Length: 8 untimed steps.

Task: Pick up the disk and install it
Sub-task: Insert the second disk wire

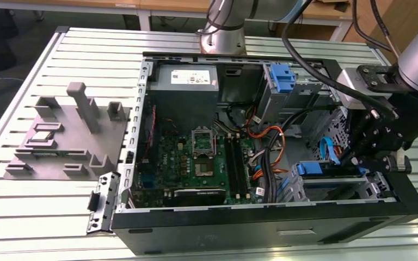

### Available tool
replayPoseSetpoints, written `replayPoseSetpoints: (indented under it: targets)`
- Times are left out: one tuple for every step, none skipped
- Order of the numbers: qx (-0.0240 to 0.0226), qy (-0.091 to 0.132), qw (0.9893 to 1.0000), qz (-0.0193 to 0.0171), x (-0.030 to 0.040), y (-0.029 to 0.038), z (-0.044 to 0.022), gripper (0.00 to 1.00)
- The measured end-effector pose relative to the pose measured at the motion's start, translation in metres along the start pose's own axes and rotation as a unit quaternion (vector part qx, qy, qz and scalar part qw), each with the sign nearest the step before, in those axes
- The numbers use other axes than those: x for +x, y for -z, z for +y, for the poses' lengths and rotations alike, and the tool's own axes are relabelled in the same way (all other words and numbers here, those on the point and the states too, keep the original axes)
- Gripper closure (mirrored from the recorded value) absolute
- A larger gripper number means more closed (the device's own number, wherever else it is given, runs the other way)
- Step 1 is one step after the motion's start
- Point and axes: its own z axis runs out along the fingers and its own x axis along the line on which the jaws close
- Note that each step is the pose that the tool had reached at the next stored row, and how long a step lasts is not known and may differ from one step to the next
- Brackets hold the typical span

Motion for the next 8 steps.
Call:
replayPoseSetpoints:
  targets:
    - [0.0,0.0,1.0,0.0001,0.0,-0.0007,0.0,0.83]
    - [0.0,0.0,1.0,0.0002,0.0,-0.0011,0.0,0.83]
    - [0.0,0.0,1.0,0.0002,0.0,-0.0012,0.0,0.83]
    - [0.0,0.0,1.0,0.0002,0.0,-0.0012,0.0001,0.83]
    - [0.0,0.0,1.0,0.0003,0.0,-0.0012,0.0001,0.83]
    - [0.0,0.0,1.0,0.0001,0.0,-0.0017,0.0001,0.83]
    - [0.0,0.0,1.0,0.0001,0.0,-0.0023,0.0001,0.83]
    - [0.0,0.0,1.0,0.0004,0.0,-0.0026,0.0001,0.83]
